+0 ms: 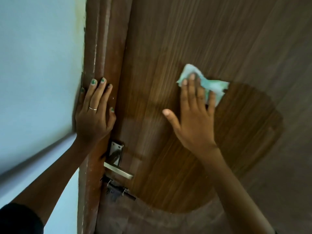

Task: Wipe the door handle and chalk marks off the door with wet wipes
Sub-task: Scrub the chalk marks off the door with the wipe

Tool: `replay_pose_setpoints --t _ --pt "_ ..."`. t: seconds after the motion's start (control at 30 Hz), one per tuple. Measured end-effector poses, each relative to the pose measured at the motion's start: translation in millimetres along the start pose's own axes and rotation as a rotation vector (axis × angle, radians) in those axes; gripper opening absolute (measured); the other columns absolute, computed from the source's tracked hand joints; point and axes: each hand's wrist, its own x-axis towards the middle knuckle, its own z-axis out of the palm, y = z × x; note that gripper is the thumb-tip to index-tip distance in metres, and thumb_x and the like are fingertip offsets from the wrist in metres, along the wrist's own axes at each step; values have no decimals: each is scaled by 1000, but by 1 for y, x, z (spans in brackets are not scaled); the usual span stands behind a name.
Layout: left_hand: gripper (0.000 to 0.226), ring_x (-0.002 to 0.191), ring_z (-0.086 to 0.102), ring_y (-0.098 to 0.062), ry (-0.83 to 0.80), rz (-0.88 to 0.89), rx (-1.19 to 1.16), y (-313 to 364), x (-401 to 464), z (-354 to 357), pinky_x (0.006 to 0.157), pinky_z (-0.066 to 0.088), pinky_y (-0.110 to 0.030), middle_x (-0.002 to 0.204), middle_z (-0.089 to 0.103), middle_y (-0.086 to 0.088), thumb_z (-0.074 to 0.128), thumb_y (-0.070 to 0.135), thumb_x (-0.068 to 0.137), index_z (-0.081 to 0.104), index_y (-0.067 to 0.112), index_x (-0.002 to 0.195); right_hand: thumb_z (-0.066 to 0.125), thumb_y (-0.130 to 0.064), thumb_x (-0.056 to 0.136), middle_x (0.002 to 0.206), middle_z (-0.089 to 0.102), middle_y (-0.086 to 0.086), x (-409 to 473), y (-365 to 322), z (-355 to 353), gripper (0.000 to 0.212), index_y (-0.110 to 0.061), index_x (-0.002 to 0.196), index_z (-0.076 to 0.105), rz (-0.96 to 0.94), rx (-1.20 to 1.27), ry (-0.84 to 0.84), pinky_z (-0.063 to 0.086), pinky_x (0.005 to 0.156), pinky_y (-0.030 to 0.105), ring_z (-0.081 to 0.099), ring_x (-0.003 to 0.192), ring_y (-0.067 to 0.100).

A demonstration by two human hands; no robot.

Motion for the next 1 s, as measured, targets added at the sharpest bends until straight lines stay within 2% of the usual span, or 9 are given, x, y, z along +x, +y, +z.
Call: replay_pose_setpoints --t 0.1,0.3,0.47,0.57,0.63,0.7,0.8,0.9,1.0 --pt "51 139 32 -28 -6 7 23 -1 1 -1 119 15 -35 146 42 -14 43 20 90 44 6 140 20 -68 92 159 11 7 23 -35 15 83 -10 151 16 -90 13 3 -5 117 43 14 146 21" --pt "50 137 33 -27 -20 13 46 0 4 -4 120 9 -31 143 45 -14 42 23 91 47 6 137 20 -65 92 159 13 4 55 -87 32 80 -10 151 15 -217 70 -28 -5 118 42 9 147 16" --pt "49 137 34 -27 -7 13 35 1 4 -4 119 12 -31 143 45 -13 41 21 91 48 5 136 18 -65 93 158 16 4 29 -85 49 79 -12 150 19 -302 37 -83 -6 116 40 15 146 18" --pt "49 138 31 -27 -19 -2 -1 1 3 -3 119 12 -31 144 44 -13 43 19 89 46 5 137 25 -62 94 157 20 4 -8 -75 63 74 -13 149 24 -349 4 -134 1 115 40 25 143 19" --pt "51 139 30 -27 -32 -4 -2 0 3 -2 119 12 -33 146 42 -13 42 18 89 44 6 138 37 -52 95 154 30 4 -35 -65 73 64 -12 144 37 -374 56 -80 12 115 42 34 138 19" --pt "51 139 30 -28 -34 -4 8 0 2 -1 119 12 -34 146 42 -13 41 19 90 43 6 139 50 -32 95 147 43 7 -56 -51 84 45 -11 133 53 -440 83 74 25 113 43 42 132 21" --pt "50 138 31 -29 -27 2 14 0 2 0 119 13 -33 145 43 -14 41 20 91 44 6 138 50 -8 91 138 53 9 -69 -35 89 36 -7 126 59 -502 113 200 36 104 41 47 123 23" --pt "50 138 31 -29 -30 1 15 -1 1 2 119 15 -34 145 43 -14 42 19 90 44 6 138 51 -3 90 121 66 8 -63 -33 83 28 -5 114 67 -457 261 275 42 87 35 54 109 21" --pt "50 139 30 -28 -35 -6 8 -1 0 2 117 19 -37 145 42 -13 44 19 90 44 7 138 60 -2 85 99 71 6 -54 -32 76 17 -5 98 71 -424 340 311 47 76 34 61 94 21"
